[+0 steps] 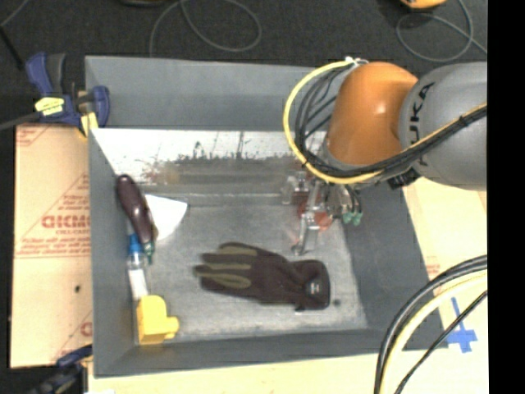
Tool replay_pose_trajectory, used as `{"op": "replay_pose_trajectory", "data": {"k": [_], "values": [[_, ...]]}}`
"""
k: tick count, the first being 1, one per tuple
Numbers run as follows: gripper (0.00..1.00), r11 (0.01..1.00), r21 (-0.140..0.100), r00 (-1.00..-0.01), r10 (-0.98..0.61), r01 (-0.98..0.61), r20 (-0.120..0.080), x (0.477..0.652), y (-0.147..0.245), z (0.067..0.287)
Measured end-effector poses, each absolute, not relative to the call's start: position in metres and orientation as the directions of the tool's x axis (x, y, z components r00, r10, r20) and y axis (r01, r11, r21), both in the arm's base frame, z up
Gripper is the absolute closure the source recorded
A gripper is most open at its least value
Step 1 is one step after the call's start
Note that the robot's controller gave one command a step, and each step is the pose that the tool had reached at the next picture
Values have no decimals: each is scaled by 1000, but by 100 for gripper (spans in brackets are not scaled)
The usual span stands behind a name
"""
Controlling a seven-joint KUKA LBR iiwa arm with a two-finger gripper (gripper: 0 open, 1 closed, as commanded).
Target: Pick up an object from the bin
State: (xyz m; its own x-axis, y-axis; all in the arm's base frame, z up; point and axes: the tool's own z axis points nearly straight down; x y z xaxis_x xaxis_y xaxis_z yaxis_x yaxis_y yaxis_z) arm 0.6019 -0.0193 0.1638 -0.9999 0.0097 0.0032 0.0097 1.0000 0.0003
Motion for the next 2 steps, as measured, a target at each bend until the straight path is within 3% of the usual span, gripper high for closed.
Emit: {"op": "replay_pose_trajectory", "data": {"k": [1, 2], "values": [[0, 1000, 0, -1000, 9, 9, -4, 603, -19, 169], [0, 998, -2, -998, -67, -67, -5, 559, 4, 114]]}}
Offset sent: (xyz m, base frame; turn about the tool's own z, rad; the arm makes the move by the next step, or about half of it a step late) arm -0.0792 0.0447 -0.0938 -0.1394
